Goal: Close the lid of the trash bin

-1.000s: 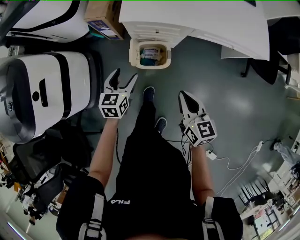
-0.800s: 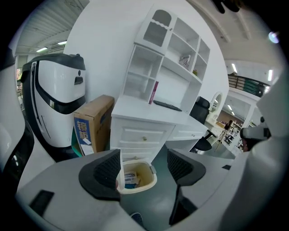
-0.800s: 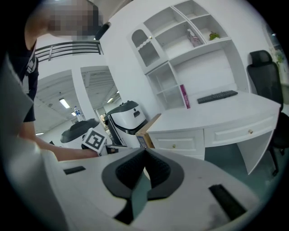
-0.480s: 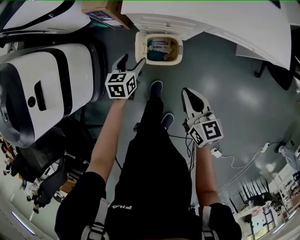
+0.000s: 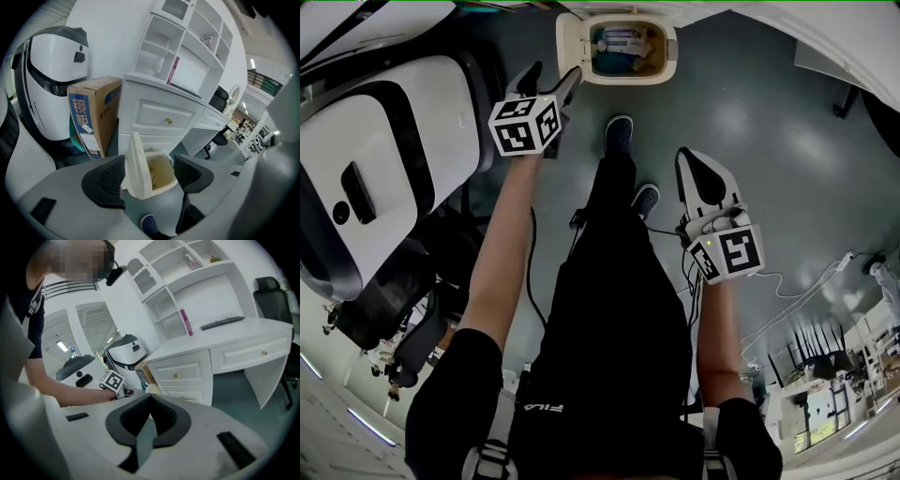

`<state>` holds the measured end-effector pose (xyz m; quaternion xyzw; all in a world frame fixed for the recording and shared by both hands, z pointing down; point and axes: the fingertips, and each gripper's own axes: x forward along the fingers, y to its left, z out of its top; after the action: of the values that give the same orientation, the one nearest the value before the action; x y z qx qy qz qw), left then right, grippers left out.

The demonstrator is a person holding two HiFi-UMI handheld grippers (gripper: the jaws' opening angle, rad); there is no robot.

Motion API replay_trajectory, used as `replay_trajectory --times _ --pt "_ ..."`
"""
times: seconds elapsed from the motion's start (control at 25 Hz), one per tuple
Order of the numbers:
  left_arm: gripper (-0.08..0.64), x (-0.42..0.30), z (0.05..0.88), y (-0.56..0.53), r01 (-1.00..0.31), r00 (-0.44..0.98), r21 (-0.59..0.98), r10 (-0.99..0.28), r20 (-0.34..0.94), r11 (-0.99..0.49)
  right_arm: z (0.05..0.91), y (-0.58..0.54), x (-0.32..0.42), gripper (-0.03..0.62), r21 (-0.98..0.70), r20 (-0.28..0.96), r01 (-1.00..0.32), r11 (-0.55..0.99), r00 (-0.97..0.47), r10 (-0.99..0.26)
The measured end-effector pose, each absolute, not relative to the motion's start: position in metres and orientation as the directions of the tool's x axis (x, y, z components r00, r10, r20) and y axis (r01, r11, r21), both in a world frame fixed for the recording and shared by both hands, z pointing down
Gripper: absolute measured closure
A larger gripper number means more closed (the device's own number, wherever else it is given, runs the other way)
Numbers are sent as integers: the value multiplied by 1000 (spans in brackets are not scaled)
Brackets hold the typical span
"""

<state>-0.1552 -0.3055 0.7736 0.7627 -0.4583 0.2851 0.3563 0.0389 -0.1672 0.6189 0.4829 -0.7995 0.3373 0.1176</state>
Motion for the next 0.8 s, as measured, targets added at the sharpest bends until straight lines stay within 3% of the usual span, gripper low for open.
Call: replay_trajectory --times 0.44,0.6,0.8 --pt "232 -148 817 -314 -882 455 305 -484 747 -360 670 -150 37 588 -477 540 -853 210 -473 -696" --pt "372 -156 824 -314 -900 418 263 -519 746 -348 681 -142 33 588 -487 549 -850 199 -476 -687" --pt "385 -155 833 -314 -891 441 291 -513 736 -349 690 -133 34 588 -492 561 -853 175 -464 -686"
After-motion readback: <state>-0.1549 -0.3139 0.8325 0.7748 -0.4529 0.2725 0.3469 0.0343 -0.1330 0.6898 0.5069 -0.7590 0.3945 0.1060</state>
